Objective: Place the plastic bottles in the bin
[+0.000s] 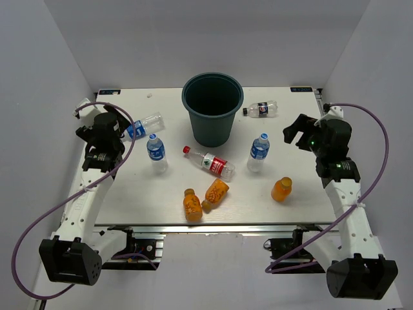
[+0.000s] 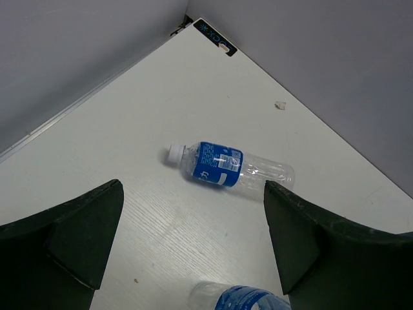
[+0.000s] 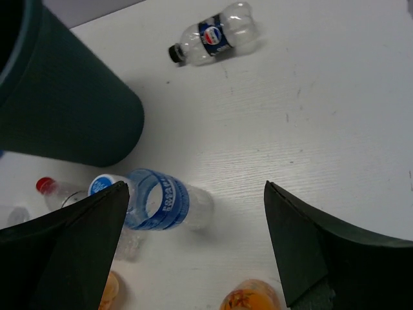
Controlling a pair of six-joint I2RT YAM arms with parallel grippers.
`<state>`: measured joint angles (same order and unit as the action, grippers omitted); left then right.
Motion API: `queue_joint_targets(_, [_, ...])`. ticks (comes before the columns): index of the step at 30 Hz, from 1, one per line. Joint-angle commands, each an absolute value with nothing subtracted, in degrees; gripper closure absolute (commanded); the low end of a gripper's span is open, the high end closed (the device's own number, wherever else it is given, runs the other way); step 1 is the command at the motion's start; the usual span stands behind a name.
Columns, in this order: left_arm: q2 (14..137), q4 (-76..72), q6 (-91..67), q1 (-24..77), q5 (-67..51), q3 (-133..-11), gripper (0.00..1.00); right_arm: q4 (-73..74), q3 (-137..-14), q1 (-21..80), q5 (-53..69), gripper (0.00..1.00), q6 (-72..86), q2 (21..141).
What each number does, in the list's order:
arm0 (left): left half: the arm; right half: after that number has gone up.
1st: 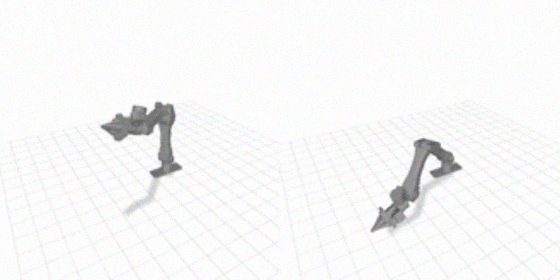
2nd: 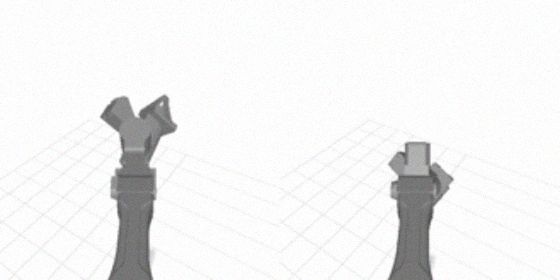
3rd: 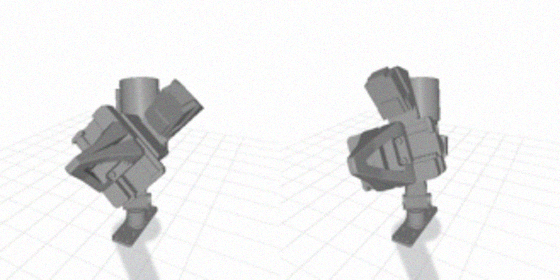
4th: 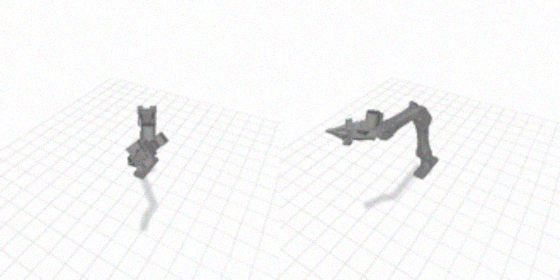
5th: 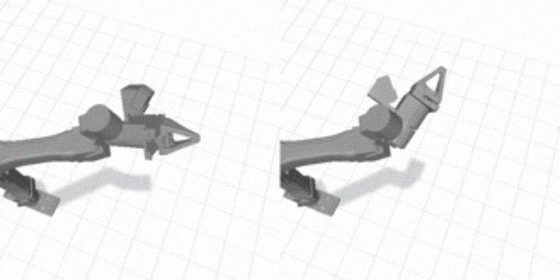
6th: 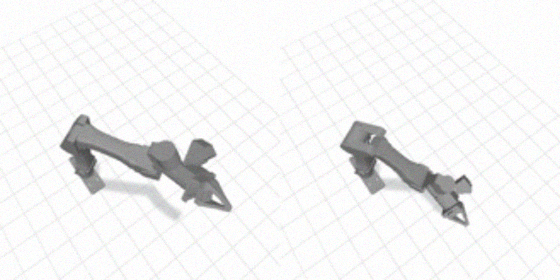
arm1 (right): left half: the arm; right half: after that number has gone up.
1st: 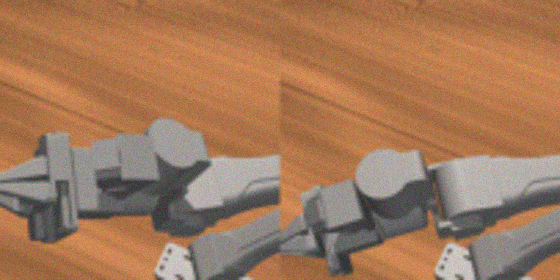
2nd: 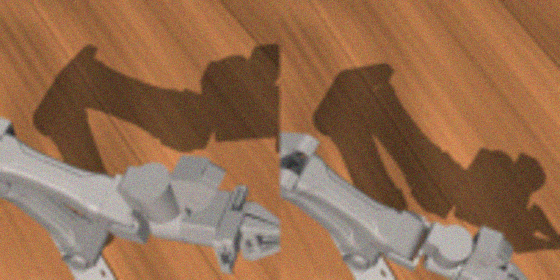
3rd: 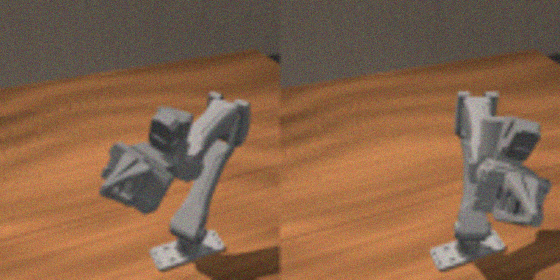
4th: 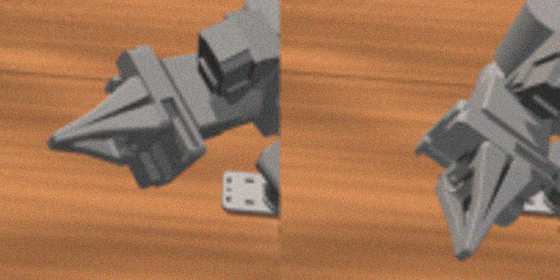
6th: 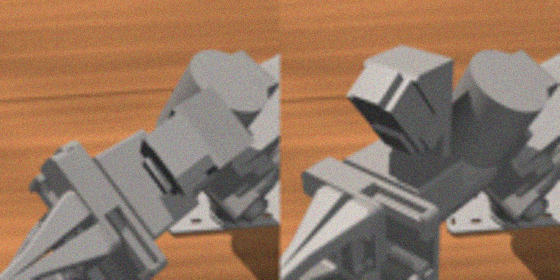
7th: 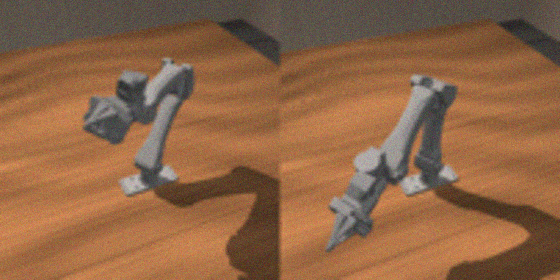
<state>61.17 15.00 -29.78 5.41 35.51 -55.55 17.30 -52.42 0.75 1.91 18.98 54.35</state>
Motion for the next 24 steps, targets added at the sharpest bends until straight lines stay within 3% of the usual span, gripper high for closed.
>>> queue_joint_targets(1, [59.76, 14.77, -28.92, 5.36, 34.81, -54.93, 0.02, 10.39, -52.93, 0.70, 12.89, 0.11, 12.67, 50.98])
queue_joint_targets(5, [60.38, 14.59, -28.30, 5.36, 32.87, -54.84, 0.02, 3.87, -50.10, 1.49, 22.84, 0.11, 8.97, 49.04])
queue_joint_targets(9, [60.56, 14.50, -28.48, 5.36, 31.64, -53.97, 0.02, 6.93, -52.55, 6.67, 21.45, 0.11, 5.20, 52.11])
queue_joint_targets(13, [60.64, 13.80, -28.48, 5.36, 29.89, -52.56, 0.02, 8.53, -55.02, 19.63, 5.59, 0.11, 0.37, 58.26])
queue_joint_targets(14, [60.73, 13.89, -28.48, 5.36, 29.80, -52.38, 0.02, 8.26, -55.72, 21.69, -2.47, 0.11, 0.35, 61.06])
queue_joint_targets(18, [61.70, 17.04, -31.37, 5.36, 30.59, -53.43, 0.02, 7.74, -57.92, 25.22, -15.09, 0.11, 1.92, 66.96])
queue_joint_targets(24, [62.84, 18.81, -31.73, 5.36, 30.06, -53.53, 0.02, 4.66, -57.39, 25.66, -19.69, 0.11, 5.01, 71.63])
